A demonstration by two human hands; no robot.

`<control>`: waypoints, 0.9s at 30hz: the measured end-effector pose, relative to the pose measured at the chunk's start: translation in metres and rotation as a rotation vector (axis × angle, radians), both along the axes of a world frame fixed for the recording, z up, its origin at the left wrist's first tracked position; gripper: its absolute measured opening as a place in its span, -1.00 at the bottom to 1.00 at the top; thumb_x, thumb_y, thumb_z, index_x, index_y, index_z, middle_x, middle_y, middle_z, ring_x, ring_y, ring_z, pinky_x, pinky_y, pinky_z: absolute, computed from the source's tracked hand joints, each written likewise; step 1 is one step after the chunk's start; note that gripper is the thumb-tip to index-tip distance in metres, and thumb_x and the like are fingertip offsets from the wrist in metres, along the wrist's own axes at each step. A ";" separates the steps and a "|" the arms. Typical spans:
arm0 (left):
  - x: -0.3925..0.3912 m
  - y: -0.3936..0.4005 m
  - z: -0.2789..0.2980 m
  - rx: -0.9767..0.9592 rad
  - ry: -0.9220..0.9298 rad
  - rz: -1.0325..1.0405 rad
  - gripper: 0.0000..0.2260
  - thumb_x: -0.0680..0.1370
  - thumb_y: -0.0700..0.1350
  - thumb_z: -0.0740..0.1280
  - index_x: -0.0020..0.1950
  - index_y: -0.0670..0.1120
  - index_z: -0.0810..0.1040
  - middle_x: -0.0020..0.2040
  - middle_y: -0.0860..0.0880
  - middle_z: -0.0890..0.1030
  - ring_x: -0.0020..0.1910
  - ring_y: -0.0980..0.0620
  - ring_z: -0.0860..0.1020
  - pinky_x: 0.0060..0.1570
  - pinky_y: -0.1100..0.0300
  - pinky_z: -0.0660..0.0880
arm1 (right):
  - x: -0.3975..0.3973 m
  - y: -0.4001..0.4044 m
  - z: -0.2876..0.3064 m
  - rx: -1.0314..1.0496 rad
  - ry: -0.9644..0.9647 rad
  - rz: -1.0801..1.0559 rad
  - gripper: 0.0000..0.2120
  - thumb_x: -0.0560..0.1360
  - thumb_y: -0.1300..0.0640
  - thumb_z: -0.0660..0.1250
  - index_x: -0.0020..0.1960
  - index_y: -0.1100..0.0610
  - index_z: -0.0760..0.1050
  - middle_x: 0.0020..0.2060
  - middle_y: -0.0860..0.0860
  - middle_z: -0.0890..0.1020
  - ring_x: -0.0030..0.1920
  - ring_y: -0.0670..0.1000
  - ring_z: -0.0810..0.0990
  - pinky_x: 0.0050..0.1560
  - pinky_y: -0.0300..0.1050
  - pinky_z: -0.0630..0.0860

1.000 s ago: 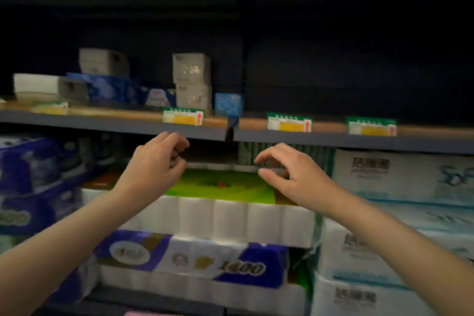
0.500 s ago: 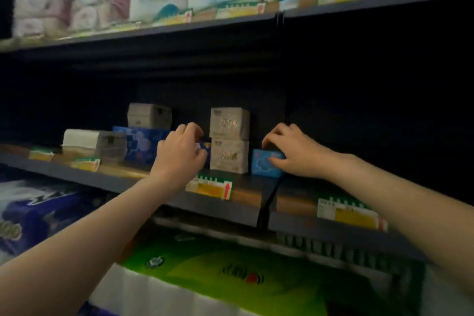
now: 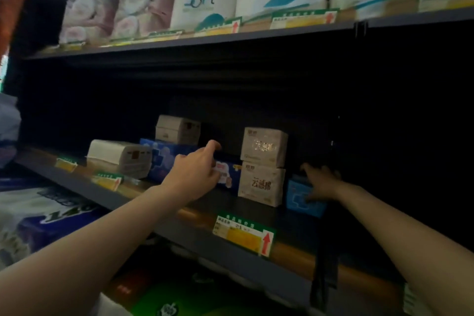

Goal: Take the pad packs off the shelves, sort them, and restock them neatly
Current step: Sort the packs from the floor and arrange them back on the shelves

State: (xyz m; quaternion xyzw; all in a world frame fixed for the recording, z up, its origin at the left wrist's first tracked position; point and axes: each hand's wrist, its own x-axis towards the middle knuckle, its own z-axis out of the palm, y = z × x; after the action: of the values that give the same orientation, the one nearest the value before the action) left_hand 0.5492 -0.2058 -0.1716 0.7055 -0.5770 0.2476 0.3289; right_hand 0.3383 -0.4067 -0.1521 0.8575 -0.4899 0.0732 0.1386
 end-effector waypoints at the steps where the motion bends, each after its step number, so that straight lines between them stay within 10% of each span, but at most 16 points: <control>1: -0.003 -0.005 0.000 0.008 -0.001 0.001 -0.56 0.55 -0.08 0.24 0.39 0.02 0.19 0.19 0.05 0.51 0.13 0.02 0.51 0.13 0.01 0.35 | -0.002 0.001 0.001 -0.008 -0.035 0.004 -0.11 0.39 -0.02 0.45 0.51 0.02 -0.04 0.48 0.07 0.10 0.45 0.19 0.11 0.39 0.12 0.15; 5: -0.015 -0.019 0.006 0.062 -0.034 -0.025 -0.56 0.55 -0.08 0.23 0.39 0.03 0.18 0.20 0.04 0.49 0.14 0.01 0.50 0.14 0.02 0.31 | -0.003 -0.001 -0.008 0.131 0.009 -0.044 0.00 0.38 -0.02 0.48 0.54 0.04 -0.16 0.50 0.15 -0.06 0.47 0.28 0.01 0.41 0.10 0.18; 18: -0.046 -0.038 0.015 0.198 -0.096 -0.218 -0.46 0.52 0.00 0.29 0.42 0.09 0.12 0.34 0.05 0.35 0.25 0.05 0.42 0.26 0.00 0.27 | -0.023 0.051 0.005 0.197 -0.430 0.287 -0.61 0.33 0.07 0.53 0.06 0.02 0.43 0.05 -0.01 0.54 -0.01 -0.05 0.51 -0.09 -0.20 0.49; 24: -0.043 -0.037 0.030 0.690 -0.004 -0.354 -0.28 0.42 0.14 0.41 0.47 0.15 0.10 0.39 0.05 0.33 0.28 0.01 0.39 0.25 0.10 0.37 | -0.014 0.090 0.012 0.509 -0.787 0.613 -0.63 0.36 0.29 0.48 0.08 0.04 0.47 0.10 0.07 0.58 0.09 0.03 0.59 0.14 -0.11 0.53; 27: -0.026 -0.036 0.036 0.700 -0.142 -0.198 -0.44 0.42 0.16 0.40 0.35 0.19 0.25 0.26 0.04 0.46 0.15 0.03 0.46 0.18 0.09 0.38 | -0.007 0.080 0.025 0.297 -0.789 0.465 -0.70 0.42 0.30 0.43 0.10 0.12 0.48 0.11 0.13 0.58 0.08 0.07 0.58 0.18 -0.03 0.52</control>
State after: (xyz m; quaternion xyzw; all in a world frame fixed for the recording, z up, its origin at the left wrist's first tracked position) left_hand 0.5236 -0.2420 -0.1354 0.6970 -0.7136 0.0504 0.0491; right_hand 0.3310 -0.3262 -0.1272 0.8616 -0.3055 0.3514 -0.2021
